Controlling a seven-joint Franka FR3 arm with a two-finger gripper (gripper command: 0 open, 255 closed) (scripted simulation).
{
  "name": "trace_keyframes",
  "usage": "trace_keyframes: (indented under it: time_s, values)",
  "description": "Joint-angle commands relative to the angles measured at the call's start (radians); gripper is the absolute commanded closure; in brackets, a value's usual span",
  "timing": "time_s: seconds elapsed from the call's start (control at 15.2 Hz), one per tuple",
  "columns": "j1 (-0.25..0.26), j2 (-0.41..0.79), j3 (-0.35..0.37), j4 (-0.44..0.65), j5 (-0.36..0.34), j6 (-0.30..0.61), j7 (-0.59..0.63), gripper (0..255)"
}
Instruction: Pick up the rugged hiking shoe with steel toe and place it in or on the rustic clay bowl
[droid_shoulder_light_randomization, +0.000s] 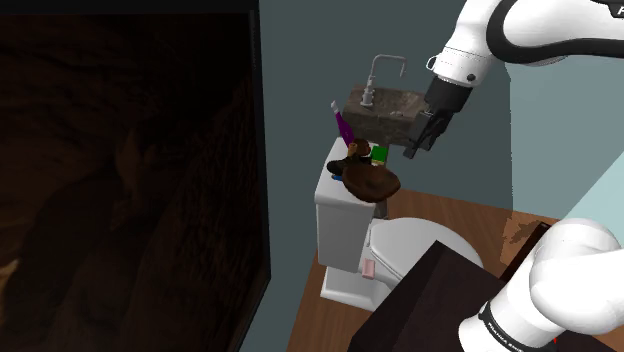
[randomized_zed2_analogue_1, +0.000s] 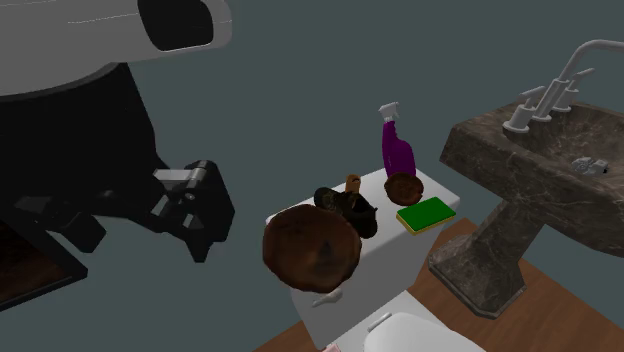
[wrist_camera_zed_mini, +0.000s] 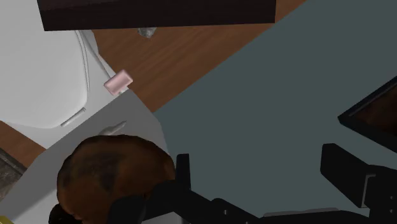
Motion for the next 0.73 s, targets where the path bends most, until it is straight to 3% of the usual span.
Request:
trace_keyframes:
  time_s: [0.0,0.66]
  values:
    - [0.000,0.000,0.000,0.000,0.000,0.000,0.000,0]
    - [-0.030,0.322,-0.108,0.096,-0.035,0.221,-0.136,0]
